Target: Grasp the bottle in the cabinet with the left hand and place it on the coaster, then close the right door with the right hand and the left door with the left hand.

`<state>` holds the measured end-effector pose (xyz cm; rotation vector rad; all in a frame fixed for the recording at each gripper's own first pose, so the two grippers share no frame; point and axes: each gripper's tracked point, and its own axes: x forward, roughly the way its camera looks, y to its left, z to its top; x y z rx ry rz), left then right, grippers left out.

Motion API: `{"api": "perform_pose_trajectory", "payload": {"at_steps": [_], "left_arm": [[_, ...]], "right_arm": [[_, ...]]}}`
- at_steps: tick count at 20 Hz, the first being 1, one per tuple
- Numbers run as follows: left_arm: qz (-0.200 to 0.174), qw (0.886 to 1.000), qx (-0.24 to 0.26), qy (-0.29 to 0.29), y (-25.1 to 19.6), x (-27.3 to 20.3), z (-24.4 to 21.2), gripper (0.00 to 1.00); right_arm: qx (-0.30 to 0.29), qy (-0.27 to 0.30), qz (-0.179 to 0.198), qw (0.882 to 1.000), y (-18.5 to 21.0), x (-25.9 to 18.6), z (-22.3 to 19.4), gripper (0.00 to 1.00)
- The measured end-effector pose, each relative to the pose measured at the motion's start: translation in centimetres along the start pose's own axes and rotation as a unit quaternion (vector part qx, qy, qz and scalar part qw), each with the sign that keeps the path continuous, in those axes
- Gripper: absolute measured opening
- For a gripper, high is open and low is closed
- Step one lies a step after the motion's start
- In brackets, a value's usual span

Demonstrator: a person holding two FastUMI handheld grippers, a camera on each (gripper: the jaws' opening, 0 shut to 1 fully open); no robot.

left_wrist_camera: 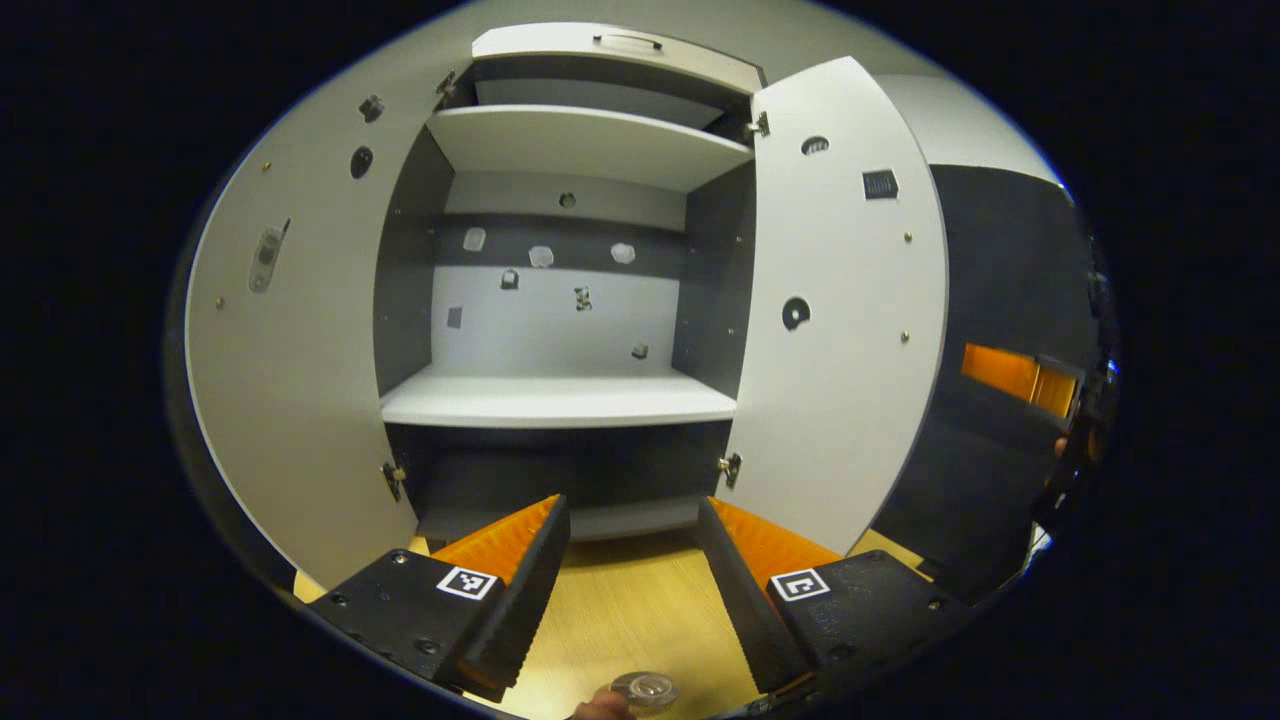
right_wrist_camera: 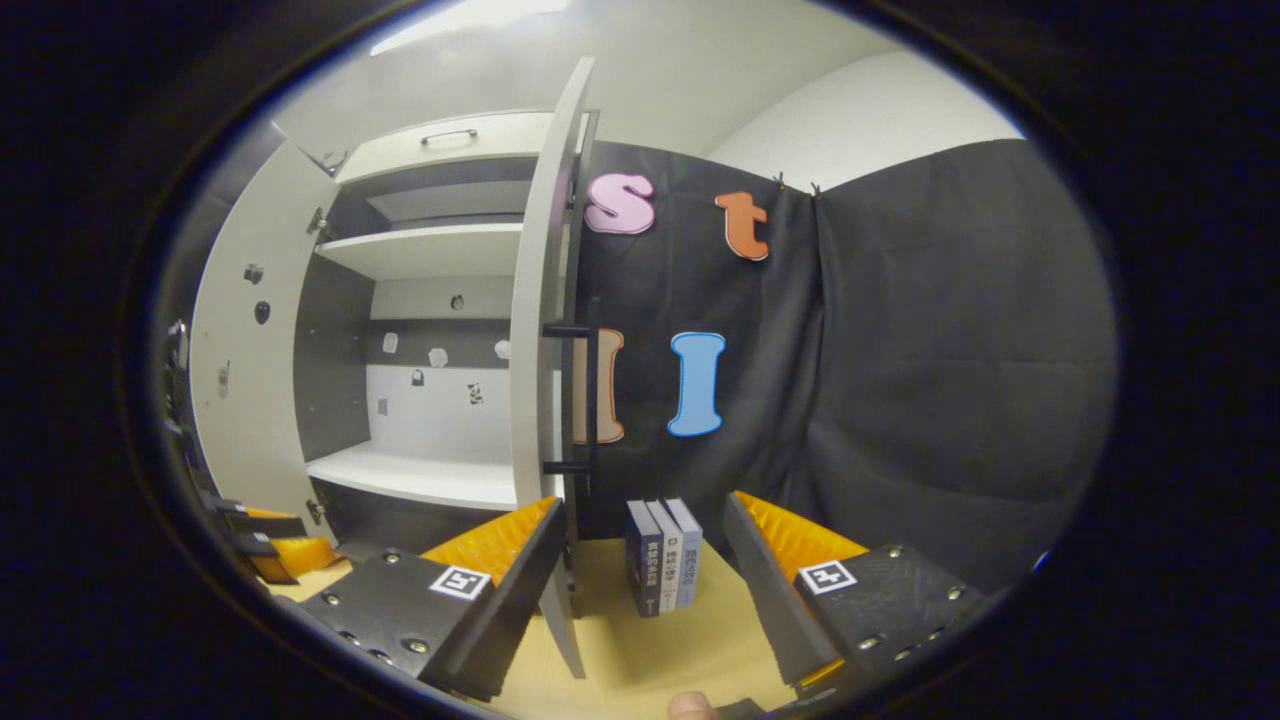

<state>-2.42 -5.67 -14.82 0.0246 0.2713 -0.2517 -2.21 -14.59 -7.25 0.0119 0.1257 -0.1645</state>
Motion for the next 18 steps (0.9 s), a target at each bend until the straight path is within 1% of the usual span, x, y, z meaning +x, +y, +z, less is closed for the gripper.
{"api": "perform_pose_trajectory", "payload": {"at_steps": [1, 2, 3, 7, 8, 9, 10, 15, 16, 17, 18], "left_arm": [[0.008, 1.000, -0.003, -0.013, 0.4, -0.2, 1.3, 0.80], [0.019, 0.999, -0.005, -0.025, 1.0, -0.5, 2.4, 0.90], [0.030, 0.999, -0.008, -0.034, 1.6, -0.8, 3.2, 0.91], [0.051, 0.997, -0.015, -0.056, 3.4, -2.0, 5.2, 0.91], [0.057, 0.996, -0.015, -0.060, 3.9, -2.3, 5.4, 0.91], [0.063, 0.996, -0.015, -0.063, 4.4, -2.7, 5.6, 0.91], [0.070, 0.995, -0.014, -0.065, 4.9, -3.0, 5.7, 0.92], [0.097, 0.993, -0.009, -0.068, 6.9, -4.2, 6.1, 0.91], [0.100, 0.992, -0.011, -0.070, 7.1, -4.3, 6.1, 0.91], [0.102, 0.992, -0.013, -0.070, 7.3, -4.3, 6.2, 0.91], [0.105, 0.992, -0.016, -0.070, 7.5, -4.3, 6.1, 0.91]], "right_arm": [[-0.001, -0.002, 0.000, 1.000, 0.0, 0.1, 0.2, 0.94], [-0.002, -0.004, 0.000, 1.000, 0.0, 0.1, 0.3, 0.96], [-0.004, -0.006, 0.000, 1.000, 0.0, 0.3, 0.4, 0.96], [-0.009, -0.014, 0.002, 1.000, 0.1, 1.1, 1.1, 0.96], [-0.011, -0.016, 0.004, 1.000, 0.3, 1.3, 1.2, 0.94], [-0.011, -0.017, 0.005, 1.000, 0.3, 1.5, 1.3, 0.94], [-0.012, -0.019, 0.007, 1.000, 0.5, 1.7, 1.5, 0.96], [-0.015, -0.023, 0.011, 1.000, 1.1, 2.3, 1.5, 0.96], [-0.014, -0.023, 0.010, 1.000, 1.1, 2.4, 1.5, 0.94], [-0.012, -0.022, 0.011, 1.000, 1.2, 2.4, 1.4, 0.96], [-0.008, -0.021, 0.013, 1.000, 1.3, 2.4, 1.4, 0.96]]}}
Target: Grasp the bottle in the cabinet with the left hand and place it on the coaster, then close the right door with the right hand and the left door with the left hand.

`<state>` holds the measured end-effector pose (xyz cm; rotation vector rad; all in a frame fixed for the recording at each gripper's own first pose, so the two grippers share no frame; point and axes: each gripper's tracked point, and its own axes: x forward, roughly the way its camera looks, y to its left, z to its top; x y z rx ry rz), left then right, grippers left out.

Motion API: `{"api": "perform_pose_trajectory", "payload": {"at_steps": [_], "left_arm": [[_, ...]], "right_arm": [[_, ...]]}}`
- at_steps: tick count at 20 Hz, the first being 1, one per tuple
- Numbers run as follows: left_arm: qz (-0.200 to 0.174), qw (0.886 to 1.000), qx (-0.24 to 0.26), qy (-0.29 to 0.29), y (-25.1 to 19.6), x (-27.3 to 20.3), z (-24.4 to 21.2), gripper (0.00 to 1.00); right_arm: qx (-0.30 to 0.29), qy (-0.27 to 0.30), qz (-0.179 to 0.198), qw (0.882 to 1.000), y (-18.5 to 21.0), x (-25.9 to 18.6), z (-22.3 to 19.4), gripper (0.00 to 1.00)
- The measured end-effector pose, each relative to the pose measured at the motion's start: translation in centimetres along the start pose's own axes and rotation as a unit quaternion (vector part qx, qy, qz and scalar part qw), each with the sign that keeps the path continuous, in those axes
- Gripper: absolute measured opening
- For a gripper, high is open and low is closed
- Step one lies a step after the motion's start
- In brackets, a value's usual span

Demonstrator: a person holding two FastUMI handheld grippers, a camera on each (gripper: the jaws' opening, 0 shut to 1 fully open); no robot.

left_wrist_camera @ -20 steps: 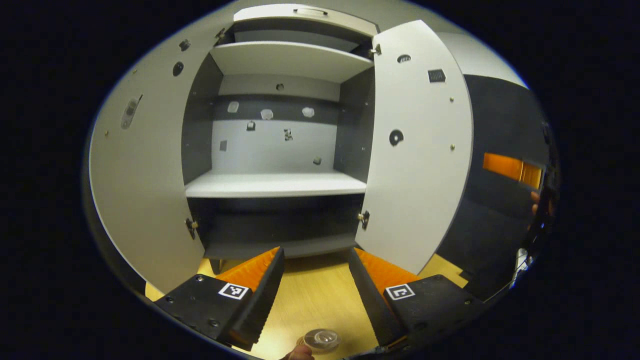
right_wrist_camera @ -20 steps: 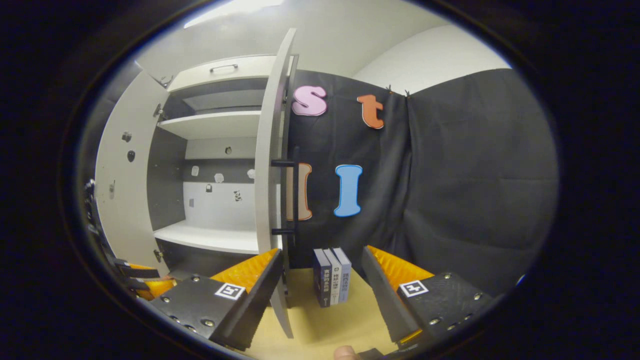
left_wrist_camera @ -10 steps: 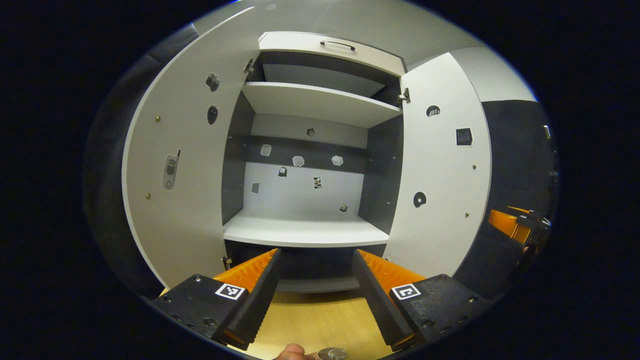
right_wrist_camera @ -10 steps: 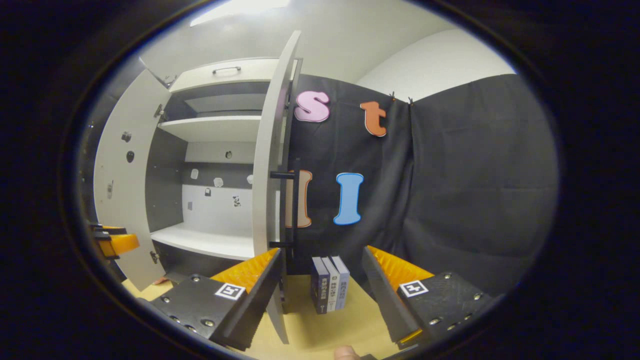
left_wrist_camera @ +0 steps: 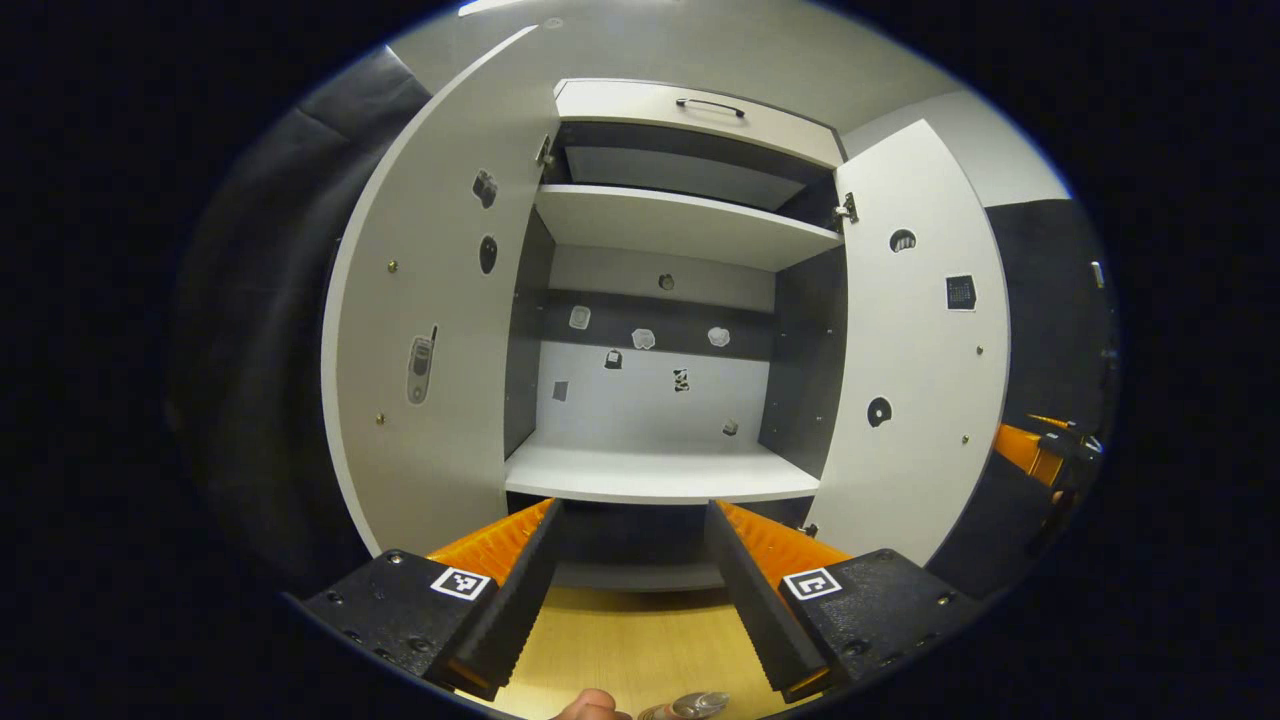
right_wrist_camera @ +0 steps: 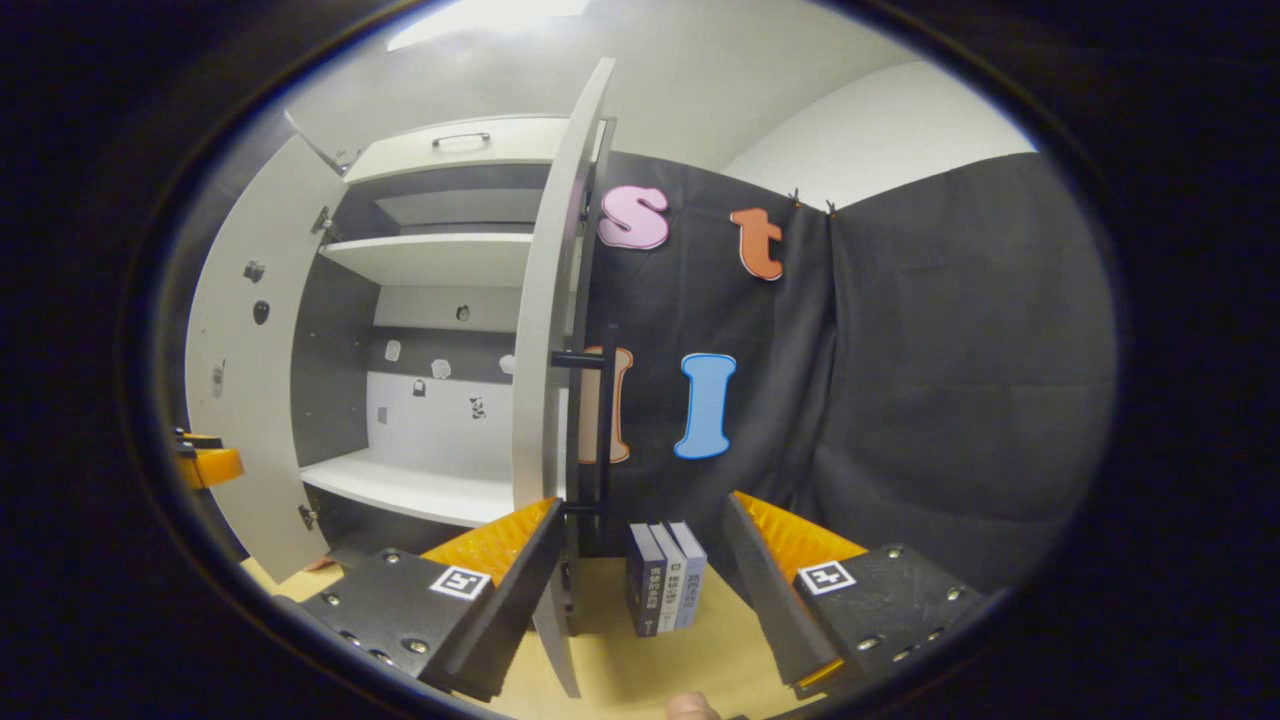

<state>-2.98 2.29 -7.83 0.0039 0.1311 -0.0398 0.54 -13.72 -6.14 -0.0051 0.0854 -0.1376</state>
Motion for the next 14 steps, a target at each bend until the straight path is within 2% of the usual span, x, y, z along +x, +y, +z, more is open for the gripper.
{"api": "perform_pose_trajectory", "payload": {"at_steps": [5, 7, 14], "left_arm": [[0.010, 1.000, -0.013, 0.001, 0.6, 0.0, -0.1, 0.91], [0.016, 1.000, -0.017, 0.001, 1.0, -0.2, -0.1, 0.91], [0.041, 0.999, -0.021, -0.004, 3.3, -1.4, 0.0, 0.91]], "right_arm": [[0.004, 0.004, 0.014, 1.000, 0.4, 0.1, -0.1, 0.99], [0.004, 0.004, 0.014, 1.000, 0.5, 0.0, -0.2, 0.96], [0.009, 0.008, 0.029, 1.000, 1.7, -0.1, -0.1, 0.96]]}}
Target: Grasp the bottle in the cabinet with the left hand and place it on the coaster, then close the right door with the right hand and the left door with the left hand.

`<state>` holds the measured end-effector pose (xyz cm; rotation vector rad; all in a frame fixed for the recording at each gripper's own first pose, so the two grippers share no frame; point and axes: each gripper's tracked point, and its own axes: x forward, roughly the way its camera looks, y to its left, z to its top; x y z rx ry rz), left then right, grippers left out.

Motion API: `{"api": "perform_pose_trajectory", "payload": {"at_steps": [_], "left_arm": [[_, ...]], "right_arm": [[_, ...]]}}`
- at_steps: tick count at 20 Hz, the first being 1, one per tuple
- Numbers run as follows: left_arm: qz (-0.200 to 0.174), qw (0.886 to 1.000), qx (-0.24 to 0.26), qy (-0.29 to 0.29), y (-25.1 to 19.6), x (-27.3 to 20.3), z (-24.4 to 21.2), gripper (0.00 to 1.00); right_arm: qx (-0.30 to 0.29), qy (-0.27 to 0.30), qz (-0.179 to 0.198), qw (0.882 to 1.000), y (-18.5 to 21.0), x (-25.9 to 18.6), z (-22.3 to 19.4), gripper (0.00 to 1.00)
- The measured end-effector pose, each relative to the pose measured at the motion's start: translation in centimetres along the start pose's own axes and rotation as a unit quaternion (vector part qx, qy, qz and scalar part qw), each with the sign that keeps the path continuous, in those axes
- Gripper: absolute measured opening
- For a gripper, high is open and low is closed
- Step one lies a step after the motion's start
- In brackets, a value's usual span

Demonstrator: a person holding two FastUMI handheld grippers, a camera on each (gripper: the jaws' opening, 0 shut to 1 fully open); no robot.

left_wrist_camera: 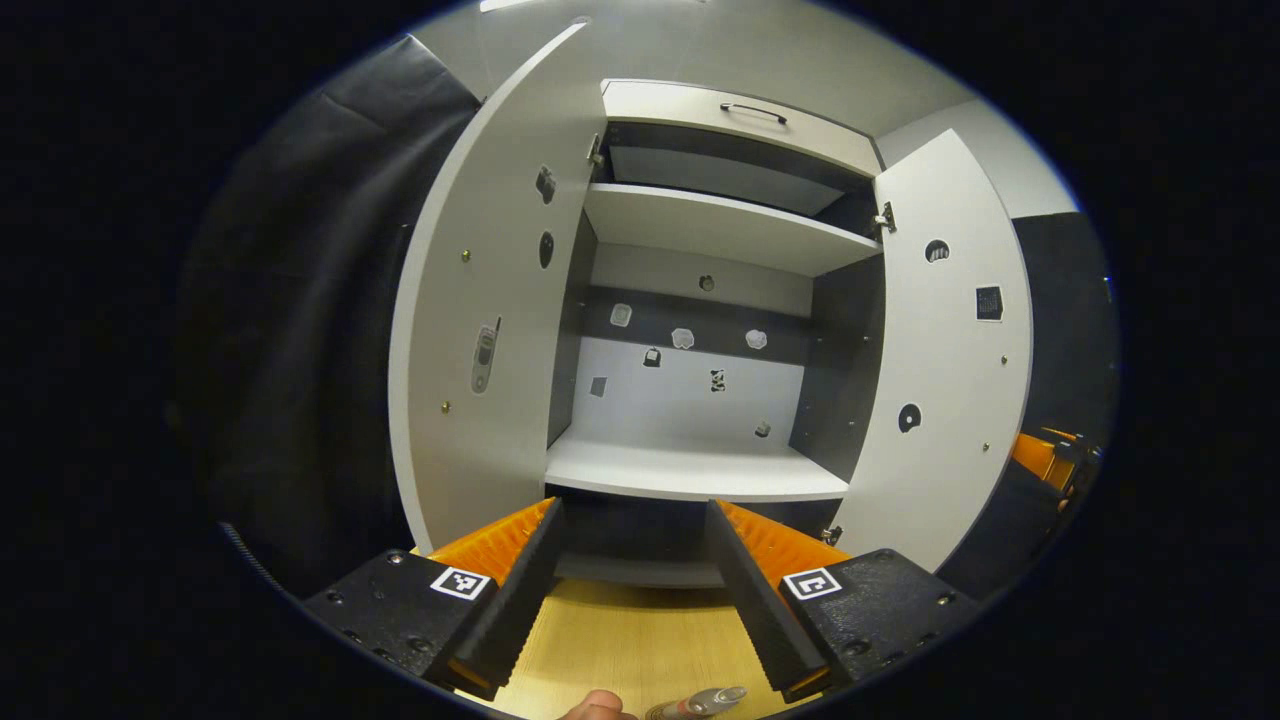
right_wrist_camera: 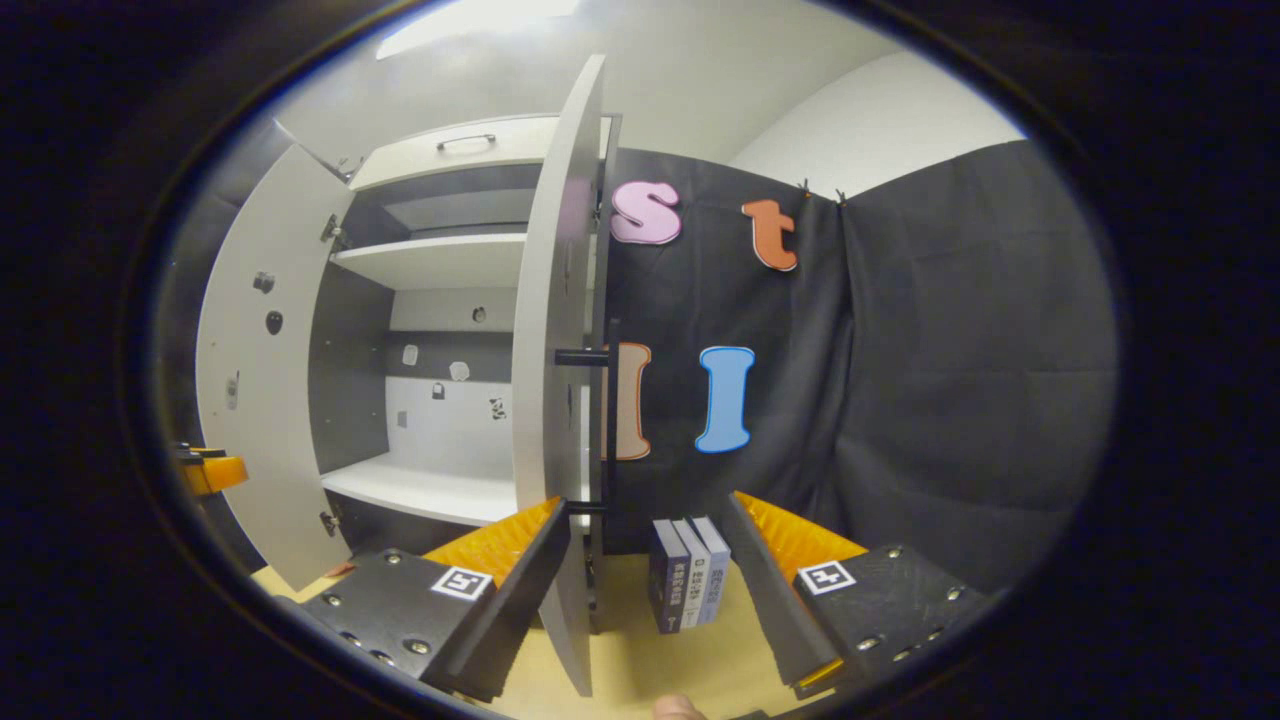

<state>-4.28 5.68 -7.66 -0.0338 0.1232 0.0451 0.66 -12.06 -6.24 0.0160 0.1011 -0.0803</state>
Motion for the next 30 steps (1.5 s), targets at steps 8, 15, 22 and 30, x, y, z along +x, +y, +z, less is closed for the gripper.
{"api": "perform_pose_trajectory", "payload": {"at_steps": [8, 15, 22, 30], "left_arm": [[0.005, 1.000, -0.017, -0.008, 0.6, 0.1, 0.4, 0.91], [0.030, 0.999, -0.014, -0.011, 2.5, -0.8, 0.3, 0.91], [0.057, 0.998, -0.015, -0.012, 4.8, -1.9, 0.3, 0.91], [0.078, 0.997, -0.006, -0.010, 6.8, -2.7, 0.2, 0.91]], "right_arm": [[0.003, 0.006, 0.043, 0.999, 3.9, 0.1, 0.1, 0.96], [0.005, 0.010, 0.085, 0.996, 7.3, 0.6, 0.1, 0.96], [0.008, 0.011, 0.106, 0.994, 9.4, 1.3, 0.2, 0.96], [0.021, 0.019, 0.109, 0.994, 10.5, 2.1, -0.3, 0.96]]}}
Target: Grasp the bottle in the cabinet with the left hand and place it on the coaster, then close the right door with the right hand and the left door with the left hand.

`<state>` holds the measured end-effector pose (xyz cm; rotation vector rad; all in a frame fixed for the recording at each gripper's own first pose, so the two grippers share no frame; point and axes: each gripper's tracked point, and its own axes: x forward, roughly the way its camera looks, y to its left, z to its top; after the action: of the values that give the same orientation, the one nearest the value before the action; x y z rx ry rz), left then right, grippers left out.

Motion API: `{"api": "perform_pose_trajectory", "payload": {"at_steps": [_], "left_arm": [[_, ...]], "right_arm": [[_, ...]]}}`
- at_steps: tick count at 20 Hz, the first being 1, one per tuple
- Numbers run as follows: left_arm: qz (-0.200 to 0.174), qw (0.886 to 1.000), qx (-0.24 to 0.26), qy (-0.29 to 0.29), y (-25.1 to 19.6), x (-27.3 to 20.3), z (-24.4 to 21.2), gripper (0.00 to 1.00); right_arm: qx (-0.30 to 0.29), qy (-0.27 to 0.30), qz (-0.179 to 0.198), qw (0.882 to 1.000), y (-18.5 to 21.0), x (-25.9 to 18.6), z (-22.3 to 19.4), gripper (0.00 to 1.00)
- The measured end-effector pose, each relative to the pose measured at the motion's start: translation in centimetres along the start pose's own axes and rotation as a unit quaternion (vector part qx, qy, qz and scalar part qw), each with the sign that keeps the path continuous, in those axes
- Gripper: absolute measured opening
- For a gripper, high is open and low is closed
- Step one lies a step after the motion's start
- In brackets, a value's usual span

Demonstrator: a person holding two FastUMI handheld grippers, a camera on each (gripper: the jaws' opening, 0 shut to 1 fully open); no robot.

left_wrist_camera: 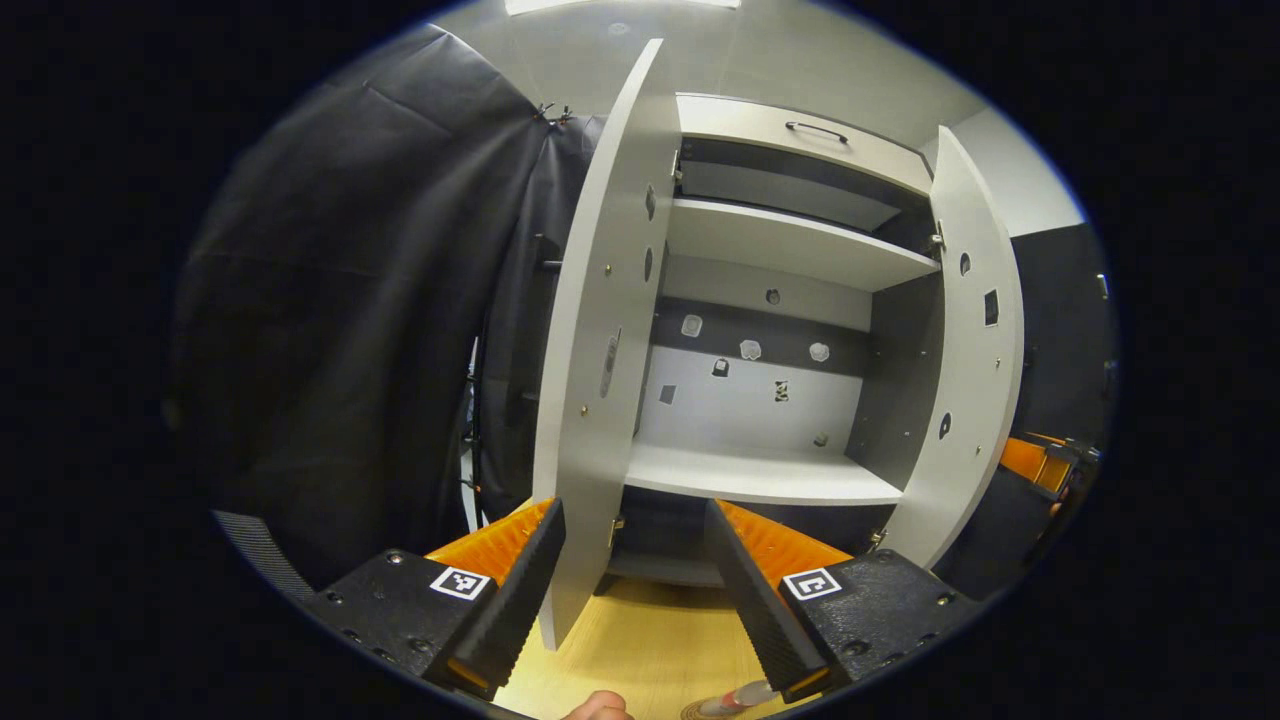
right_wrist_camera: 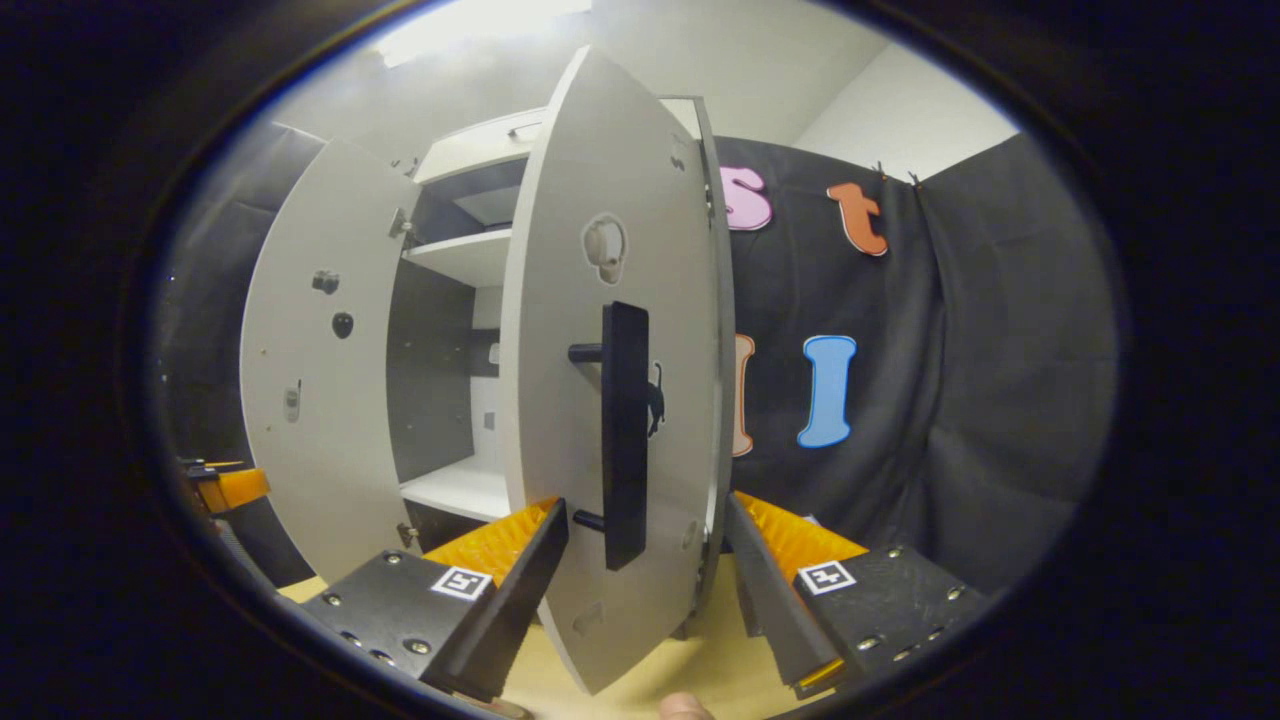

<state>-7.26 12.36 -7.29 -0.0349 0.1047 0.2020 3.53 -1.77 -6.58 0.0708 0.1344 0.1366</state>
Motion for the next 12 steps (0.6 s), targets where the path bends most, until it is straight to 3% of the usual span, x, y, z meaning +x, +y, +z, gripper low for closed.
{"api": "perform_pose_trajectory", "payload": {"at_steps": [3, 12], "left_arm": [[0.006, 1.000, 0.005, 0.000, 0.8, 0.1, 0.1, 0.91], [0.041, 0.999, 0.013, -0.002, 4.2, 0.1, 0.5, 0.91]], "right_arm": [[0.001, 0.002, 0.013, 1.000, 1.7, 1.3, 0.0, 0.96], [-0.003, 0.010, 0.100, 0.995, 10.0, 2.9, -1.1, 0.93]]}}
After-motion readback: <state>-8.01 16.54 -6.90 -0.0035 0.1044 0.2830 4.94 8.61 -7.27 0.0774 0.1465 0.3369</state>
